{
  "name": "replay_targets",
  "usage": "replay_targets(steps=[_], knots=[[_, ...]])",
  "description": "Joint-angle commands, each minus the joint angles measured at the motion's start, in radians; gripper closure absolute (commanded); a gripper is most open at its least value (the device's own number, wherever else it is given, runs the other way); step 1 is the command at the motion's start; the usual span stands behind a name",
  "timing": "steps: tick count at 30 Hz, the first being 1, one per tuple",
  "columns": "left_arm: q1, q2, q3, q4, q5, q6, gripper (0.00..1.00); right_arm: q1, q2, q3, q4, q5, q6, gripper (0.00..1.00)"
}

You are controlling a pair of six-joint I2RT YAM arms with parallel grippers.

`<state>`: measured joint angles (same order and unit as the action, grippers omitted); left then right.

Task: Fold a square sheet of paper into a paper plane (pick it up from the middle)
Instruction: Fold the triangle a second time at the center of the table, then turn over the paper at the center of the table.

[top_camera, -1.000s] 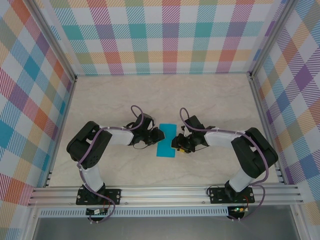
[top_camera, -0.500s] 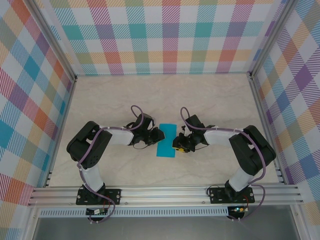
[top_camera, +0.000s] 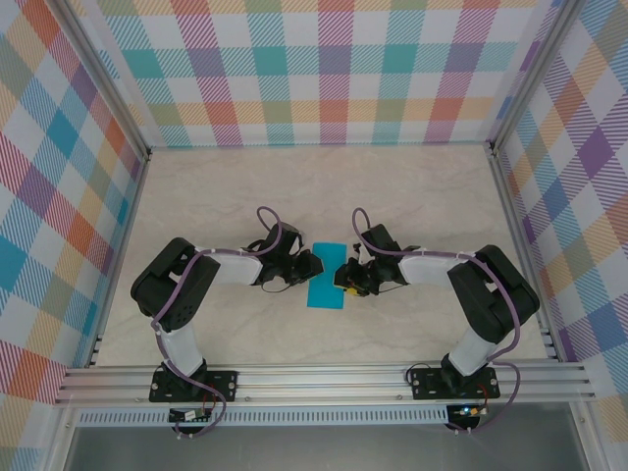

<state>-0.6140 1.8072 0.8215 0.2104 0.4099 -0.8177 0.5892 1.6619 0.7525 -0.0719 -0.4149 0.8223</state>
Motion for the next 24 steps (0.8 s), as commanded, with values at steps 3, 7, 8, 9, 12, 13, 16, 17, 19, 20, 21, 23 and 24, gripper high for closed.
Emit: replay_targets(steps=[3, 7, 8, 9, 12, 13, 16, 17, 19, 20, 21, 23, 24], knots=[[-0.003, -0.002, 0.008, -0.046, -0.018, 0.013, 0.82, -0.008, -0.021, 0.035, -0.065, 0.052, -0.048, 0.65], [-0.004, 0.004, 0.016, -0.051, -0.015, 0.016, 0.82, -0.012, -0.002, 0.052, -0.085, 0.069, -0.060, 0.63], [-0.004, 0.003, 0.016, -0.051, -0.016, 0.014, 0.82, -0.014, 0.008, 0.050, -0.074, 0.058, -0.058, 0.63], [-0.004, 0.003, 0.016, -0.051, -0.016, 0.015, 0.82, -0.014, 0.017, 0.052, -0.065, 0.046, -0.056, 0.63], [-0.004, 0.003, 0.018, -0.055, -0.016, 0.016, 0.82, -0.014, 0.041, 0.042, -0.030, 0.025, -0.040, 0.64], [-0.003, 0.003, 0.019, -0.055, -0.016, 0.016, 0.82, -0.014, 0.047, 0.038, -0.016, 0.016, -0.036, 0.64], [-0.004, 0.002, 0.019, -0.057, -0.017, 0.016, 0.82, -0.014, 0.064, 0.030, 0.023, -0.021, -0.021, 0.66], [-0.003, 0.003, 0.018, -0.057, -0.016, 0.017, 0.82, -0.014, 0.067, 0.027, 0.036, -0.031, -0.015, 0.67], [-0.004, 0.001, 0.019, -0.058, -0.017, 0.017, 0.82, -0.014, 0.068, 0.016, 0.065, -0.048, -0.001, 0.68], [-0.004, 0.001, 0.019, -0.059, -0.019, 0.017, 0.82, -0.014, 0.067, 0.013, 0.076, -0.059, 0.003, 0.69], [-0.004, 0.000, 0.017, -0.059, -0.019, 0.016, 0.82, -0.014, 0.065, 0.012, 0.082, -0.068, 0.006, 0.70], [-0.004, -0.002, 0.018, -0.060, -0.018, 0.018, 0.82, -0.014, 0.058, 0.011, 0.086, -0.073, 0.007, 0.70], [-0.004, -0.002, 0.017, -0.062, -0.020, 0.018, 0.82, -0.014, 0.056, 0.012, 0.082, -0.071, 0.006, 0.70]])
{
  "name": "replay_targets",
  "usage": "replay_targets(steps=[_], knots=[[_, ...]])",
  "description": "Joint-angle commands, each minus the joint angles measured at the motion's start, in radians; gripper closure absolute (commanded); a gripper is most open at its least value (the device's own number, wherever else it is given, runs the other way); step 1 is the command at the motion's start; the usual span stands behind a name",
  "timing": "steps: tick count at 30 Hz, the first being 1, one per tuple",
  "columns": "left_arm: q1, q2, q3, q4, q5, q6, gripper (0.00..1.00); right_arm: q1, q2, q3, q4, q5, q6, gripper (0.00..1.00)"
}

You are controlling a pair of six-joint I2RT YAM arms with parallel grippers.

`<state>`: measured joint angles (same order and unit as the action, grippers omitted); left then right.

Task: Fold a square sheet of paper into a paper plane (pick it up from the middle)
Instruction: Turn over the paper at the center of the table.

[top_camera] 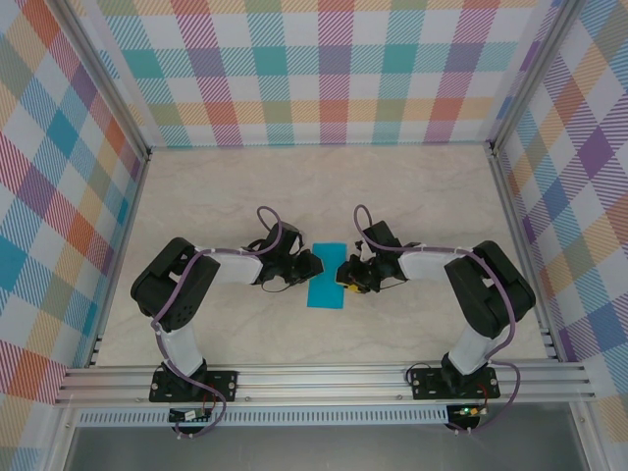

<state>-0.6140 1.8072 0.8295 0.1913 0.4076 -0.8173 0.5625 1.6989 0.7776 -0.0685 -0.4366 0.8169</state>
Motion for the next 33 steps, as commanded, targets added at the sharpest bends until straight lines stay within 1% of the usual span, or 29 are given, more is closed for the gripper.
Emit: replay_targets(steps=[1, 7, 15, 21, 25, 33], knots=[[-0.004, -0.002, 0.011, -0.043, -0.018, 0.017, 0.82, 0.013, 0.015, -0.010, 0.076, -0.045, 0.010, 0.69], [-0.004, -0.018, 0.005, -0.044, -0.025, 0.017, 0.82, 0.013, -0.007, -0.018, 0.082, -0.040, 0.003, 0.67], [-0.004, -0.043, 0.015, -0.046, -0.036, 0.008, 0.80, 0.013, -0.044, -0.071, 0.129, -0.068, -0.034, 0.67], [-0.004, -0.081, 0.007, -0.032, -0.043, -0.008, 0.77, 0.013, -0.073, -0.092, 0.148, -0.076, -0.051, 0.72], [-0.004, -0.159, -0.022, -0.049, -0.092, -0.008, 0.74, 0.013, -0.096, -0.085, 0.149, -0.081, -0.062, 0.76], [-0.001, -0.371, -0.064, -0.197, -0.270, 0.034, 0.71, 0.013, -0.144, -0.041, 0.058, -0.063, -0.096, 0.85]])
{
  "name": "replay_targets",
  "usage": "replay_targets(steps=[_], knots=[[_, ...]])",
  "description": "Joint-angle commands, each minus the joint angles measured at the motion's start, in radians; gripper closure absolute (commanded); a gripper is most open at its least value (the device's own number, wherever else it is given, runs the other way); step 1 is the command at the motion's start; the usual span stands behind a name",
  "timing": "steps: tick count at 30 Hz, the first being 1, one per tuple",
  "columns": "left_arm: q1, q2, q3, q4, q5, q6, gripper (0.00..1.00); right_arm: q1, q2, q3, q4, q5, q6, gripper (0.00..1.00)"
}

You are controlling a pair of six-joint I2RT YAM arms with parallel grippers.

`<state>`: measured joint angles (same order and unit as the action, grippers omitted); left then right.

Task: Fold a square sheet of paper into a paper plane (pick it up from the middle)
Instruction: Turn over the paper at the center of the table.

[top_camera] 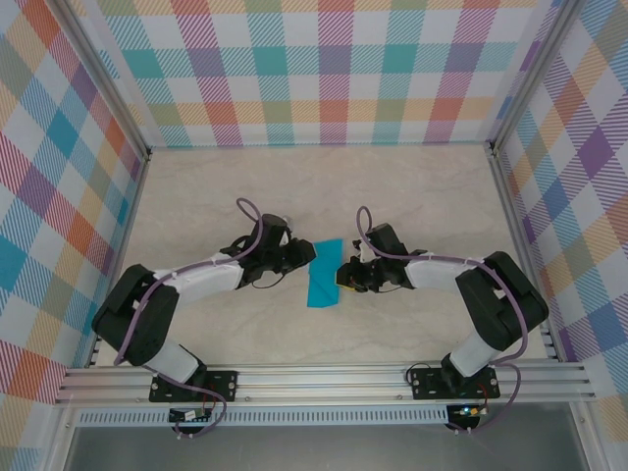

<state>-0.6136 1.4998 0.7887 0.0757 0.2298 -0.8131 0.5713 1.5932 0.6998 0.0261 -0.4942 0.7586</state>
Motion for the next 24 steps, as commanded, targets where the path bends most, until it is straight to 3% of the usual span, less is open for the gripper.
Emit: replay_targets(steps=[1, 7, 10, 17, 24], knots=[[-0.001, -0.087, -0.026, -0.097, -0.108, 0.035, 0.71, 0.004, -0.043, 0.044, -0.052, -0.001, -0.042, 0.85], [0.008, -0.175, -0.052, -0.151, -0.152, 0.046, 0.69, 0.003, -0.089, 0.086, -0.133, 0.010, -0.069, 0.89], [0.011, -0.210, -0.066, -0.167, -0.170, 0.049, 0.69, 0.004, -0.146, 0.140, -0.280, 0.084, -0.121, 0.90], [0.018, -0.318, -0.092, -0.228, -0.273, 0.052, 0.68, 0.006, -0.294, 0.315, -0.732, 0.442, -0.251, 0.89], [0.021, -0.417, -0.128, -0.265, -0.371, 0.041, 0.57, 0.071, -0.232, 0.509, -1.132, 0.883, -0.200, 0.93]])
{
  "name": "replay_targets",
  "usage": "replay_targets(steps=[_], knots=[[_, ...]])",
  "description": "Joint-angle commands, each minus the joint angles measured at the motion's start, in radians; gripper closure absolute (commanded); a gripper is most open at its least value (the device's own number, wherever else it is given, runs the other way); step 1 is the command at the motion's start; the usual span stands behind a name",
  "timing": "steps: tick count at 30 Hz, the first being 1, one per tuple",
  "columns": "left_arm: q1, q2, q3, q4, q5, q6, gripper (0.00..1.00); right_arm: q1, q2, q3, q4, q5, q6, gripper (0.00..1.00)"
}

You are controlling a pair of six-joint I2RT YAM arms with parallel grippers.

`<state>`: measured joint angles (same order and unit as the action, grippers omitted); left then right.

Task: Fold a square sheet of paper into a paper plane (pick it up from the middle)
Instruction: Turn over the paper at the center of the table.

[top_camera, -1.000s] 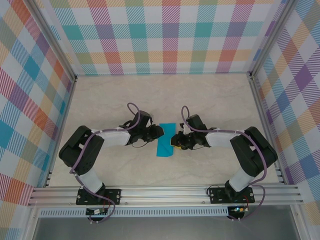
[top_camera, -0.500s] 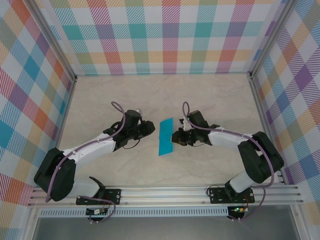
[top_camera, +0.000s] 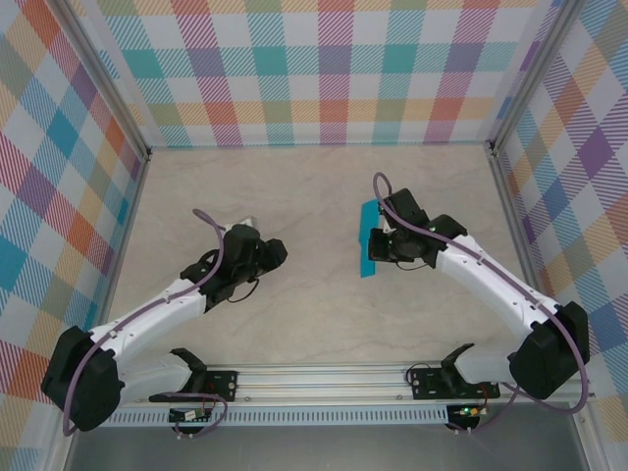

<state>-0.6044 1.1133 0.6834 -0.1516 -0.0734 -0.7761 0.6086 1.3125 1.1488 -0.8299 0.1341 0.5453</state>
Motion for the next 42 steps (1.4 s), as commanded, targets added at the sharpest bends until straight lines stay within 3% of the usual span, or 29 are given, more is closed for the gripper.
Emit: replay_targets(steps=[1, 5, 16, 26, 42], knots=[[0.012, -0.042, -0.029, -0.040, -0.076, 0.003, 0.56, 0.050, 0.075, 0.084, -0.319, 0.300, 0.030, 0.94], [0.015, -0.080, -0.055, -0.049, -0.112, -0.005, 0.51, 0.124, 0.172, 0.154, -0.390, 0.401, 0.077, 0.94], [0.028, -0.159, -0.083, -0.112, -0.179, -0.013, 0.46, 0.257, 0.493, 0.303, -0.425, 0.404, 0.175, 0.93], [0.034, -0.228, -0.106, -0.161, -0.194, -0.012, 0.43, 0.306, 0.717, 0.427, -0.376, 0.265, 0.184, 0.91], [0.035, -0.210, -0.107, -0.146, -0.125, -0.006, 0.42, 0.307, 0.799, 0.475, -0.254, 0.101, 0.184, 0.85]])
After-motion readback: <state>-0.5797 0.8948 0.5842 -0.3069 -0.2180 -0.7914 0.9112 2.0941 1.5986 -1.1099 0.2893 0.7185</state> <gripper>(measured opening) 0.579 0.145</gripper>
